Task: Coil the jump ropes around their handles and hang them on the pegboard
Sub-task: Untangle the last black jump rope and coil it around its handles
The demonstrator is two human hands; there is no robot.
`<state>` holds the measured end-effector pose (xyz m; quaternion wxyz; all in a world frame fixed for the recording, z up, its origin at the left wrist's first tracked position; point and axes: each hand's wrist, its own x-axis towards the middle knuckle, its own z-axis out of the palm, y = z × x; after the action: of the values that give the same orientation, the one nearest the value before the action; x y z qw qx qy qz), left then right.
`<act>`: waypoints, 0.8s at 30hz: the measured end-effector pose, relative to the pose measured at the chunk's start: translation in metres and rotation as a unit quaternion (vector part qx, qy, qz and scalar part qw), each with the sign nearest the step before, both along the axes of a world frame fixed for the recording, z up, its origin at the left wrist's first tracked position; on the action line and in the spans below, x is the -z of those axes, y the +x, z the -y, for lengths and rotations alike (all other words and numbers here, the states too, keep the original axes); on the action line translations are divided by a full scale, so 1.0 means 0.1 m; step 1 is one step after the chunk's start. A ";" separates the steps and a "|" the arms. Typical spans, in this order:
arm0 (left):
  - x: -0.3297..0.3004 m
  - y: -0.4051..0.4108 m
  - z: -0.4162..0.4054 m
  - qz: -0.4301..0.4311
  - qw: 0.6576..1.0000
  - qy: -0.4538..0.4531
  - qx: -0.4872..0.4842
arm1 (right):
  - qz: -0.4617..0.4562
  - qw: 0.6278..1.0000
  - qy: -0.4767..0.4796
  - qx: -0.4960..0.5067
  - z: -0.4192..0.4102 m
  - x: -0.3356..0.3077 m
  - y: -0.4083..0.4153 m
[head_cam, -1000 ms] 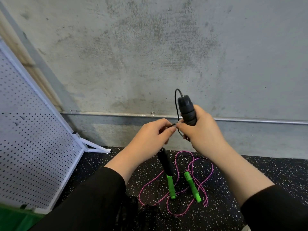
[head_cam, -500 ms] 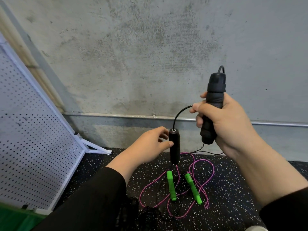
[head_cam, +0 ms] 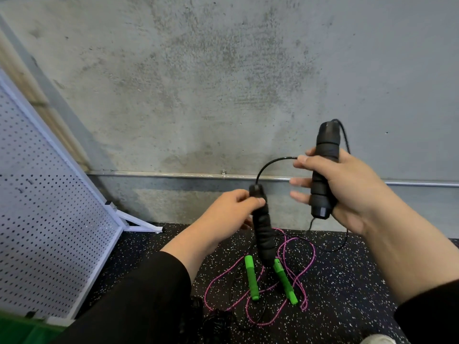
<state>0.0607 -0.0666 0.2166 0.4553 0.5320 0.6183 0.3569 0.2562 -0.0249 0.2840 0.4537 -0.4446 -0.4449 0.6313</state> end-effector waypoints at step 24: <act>0.04 0.55 -0.08 0.327 0.937 -0.092 -0.081 | 0.101 0.991 -0.033 -0.086 0.31 0.43 0.12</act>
<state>0.1159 -0.0589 0.2129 0.6491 0.2894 0.5064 0.4883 0.2680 -0.0561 0.2406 0.3355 -0.4807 -0.5040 0.6343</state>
